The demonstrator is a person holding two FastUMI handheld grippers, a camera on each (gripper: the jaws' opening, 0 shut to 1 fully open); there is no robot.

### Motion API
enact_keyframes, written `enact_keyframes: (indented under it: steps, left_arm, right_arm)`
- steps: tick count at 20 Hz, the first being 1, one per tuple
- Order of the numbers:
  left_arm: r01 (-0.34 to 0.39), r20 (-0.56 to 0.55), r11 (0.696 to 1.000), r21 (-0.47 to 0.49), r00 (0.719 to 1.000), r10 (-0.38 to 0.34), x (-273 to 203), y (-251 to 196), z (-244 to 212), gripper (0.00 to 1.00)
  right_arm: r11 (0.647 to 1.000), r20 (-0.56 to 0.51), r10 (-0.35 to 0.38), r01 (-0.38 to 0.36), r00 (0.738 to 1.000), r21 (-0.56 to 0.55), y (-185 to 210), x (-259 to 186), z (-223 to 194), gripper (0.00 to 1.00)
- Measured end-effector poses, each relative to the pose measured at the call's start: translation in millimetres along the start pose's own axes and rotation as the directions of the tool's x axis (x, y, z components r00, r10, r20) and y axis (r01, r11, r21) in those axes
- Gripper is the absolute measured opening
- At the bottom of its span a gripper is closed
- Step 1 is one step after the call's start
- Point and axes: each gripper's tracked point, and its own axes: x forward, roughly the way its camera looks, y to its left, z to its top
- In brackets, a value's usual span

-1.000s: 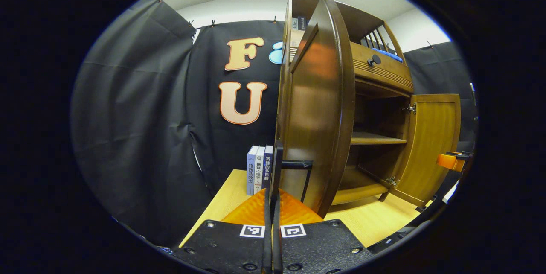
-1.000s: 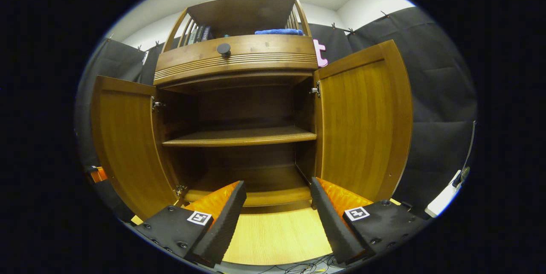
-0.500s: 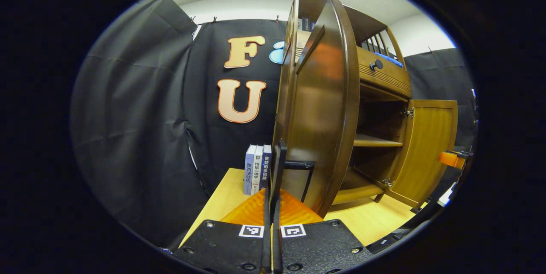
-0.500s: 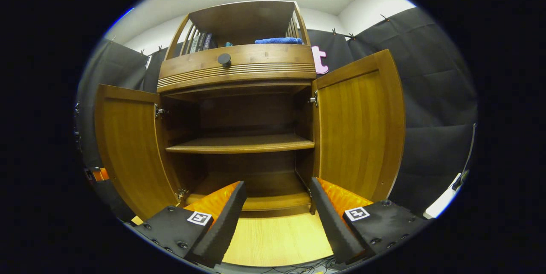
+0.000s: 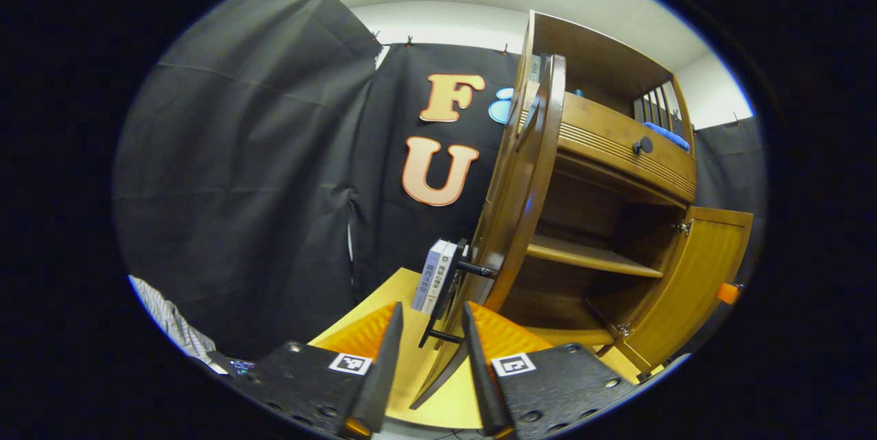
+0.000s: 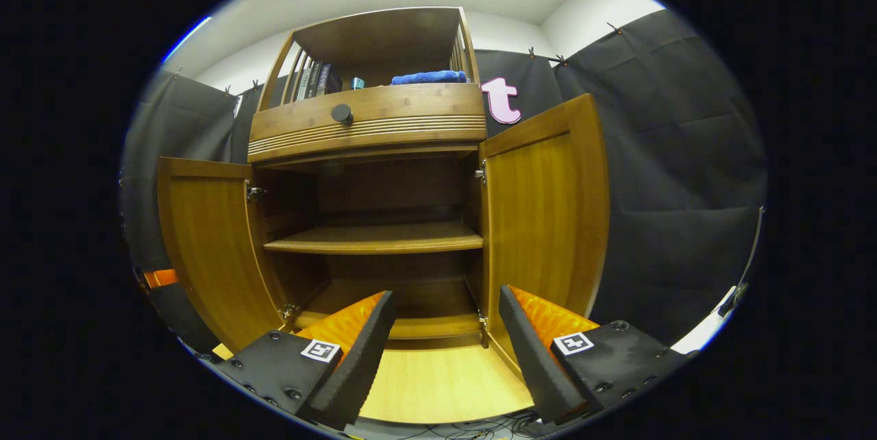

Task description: Open the right door of the double-door shoe cabinet with the right hand, and open the left door with the left hand.

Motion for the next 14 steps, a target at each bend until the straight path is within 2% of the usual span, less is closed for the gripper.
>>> enact_keyframes:
  steps: [4, 6, 7, 14]
  left_arm:
    - [0.034, 0.003, 0.998, 0.05, 0.999, -0.035, -37, -49, 8, 0.82]
    - [0.069, 0.008, 0.996, 0.052, 0.998, -0.07, -51, -79, 12, 0.84]
    - [0.082, 0.01, 0.995, 0.055, 0.997, -0.083, -56, -92, 15, 0.94]
    - [0.161, 0.009, 0.982, 0.1, 0.987, -0.162, -63, -169, 28, 0.92]
  right_arm:
    - [1.0, 0.015, 0.012, -0.012, 1.0, -0.009, -31, -19, 21, 0.89]
    - [1.0, 0.025, 0.022, -0.022, 0.999, -0.002, -45, -30, 31, 0.89]
    - [1.0, 0.032, 0.023, -0.023, 0.999, 0.004, -52, -36, 36, 0.89]
    - [1.0, 0.074, -0.017, 0.016, 0.997, 0.011, -100, -57, 62, 0.89]
